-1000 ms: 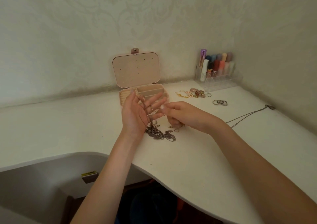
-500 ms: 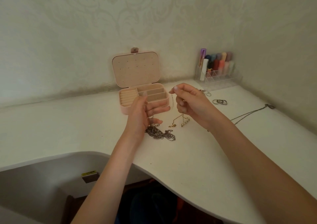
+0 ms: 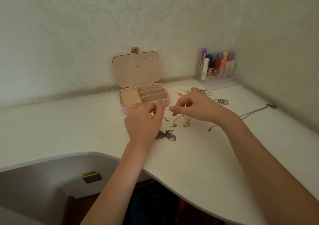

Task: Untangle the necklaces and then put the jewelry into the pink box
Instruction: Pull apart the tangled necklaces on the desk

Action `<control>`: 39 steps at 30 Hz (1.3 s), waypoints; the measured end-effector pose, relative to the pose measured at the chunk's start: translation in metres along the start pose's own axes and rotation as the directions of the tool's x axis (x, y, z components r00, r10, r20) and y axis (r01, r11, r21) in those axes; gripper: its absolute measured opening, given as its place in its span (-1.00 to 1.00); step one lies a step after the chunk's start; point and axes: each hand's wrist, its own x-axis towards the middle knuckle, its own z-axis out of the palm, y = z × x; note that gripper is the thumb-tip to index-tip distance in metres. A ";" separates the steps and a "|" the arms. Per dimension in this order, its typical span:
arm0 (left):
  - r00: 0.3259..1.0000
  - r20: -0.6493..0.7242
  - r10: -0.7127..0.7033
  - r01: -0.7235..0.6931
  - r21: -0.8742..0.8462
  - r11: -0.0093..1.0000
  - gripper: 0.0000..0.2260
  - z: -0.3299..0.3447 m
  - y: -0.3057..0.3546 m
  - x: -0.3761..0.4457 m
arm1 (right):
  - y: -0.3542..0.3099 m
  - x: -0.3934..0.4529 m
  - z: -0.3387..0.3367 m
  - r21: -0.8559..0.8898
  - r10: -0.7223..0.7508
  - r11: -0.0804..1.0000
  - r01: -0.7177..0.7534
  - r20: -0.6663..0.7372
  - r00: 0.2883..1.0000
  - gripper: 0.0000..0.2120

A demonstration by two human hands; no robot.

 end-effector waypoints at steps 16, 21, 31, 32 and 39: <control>0.976 0.014 0.219 -0.217 -0.063 0.974 -0.66 0.007 -0.004 -0.001 | 0.025 0.002 -0.006 -0.230 0.112 0.971 -0.061 0.214 0.970 -0.90; 0.974 0.064 0.218 -0.200 -0.210 0.957 -0.61 0.010 -0.004 -0.001 | 0.028 0.005 -0.007 -0.076 0.017 0.997 -0.009 0.104 0.994 -0.90; 0.926 0.358 0.118 0.072 -0.474 0.877 -0.92 0.012 0.017 0.003 | 0.010 0.002 -0.015 0.323 -0.062 0.943 0.077 -0.056 0.997 -0.90; 0.918 0.386 0.096 0.125 -0.508 0.852 -0.94 0.012 0.019 0.004 | 0.010 0.002 -0.015 0.354 -0.054 0.932 0.075 -0.068 0.996 -0.91; 0.901 0.433 -0.012 0.319 -0.644 0.695 -0.91 0.015 0.028 0.009 | 0.017 0.000 -0.015 0.550 0.040 0.835 0.032 -0.118 0.992 -0.91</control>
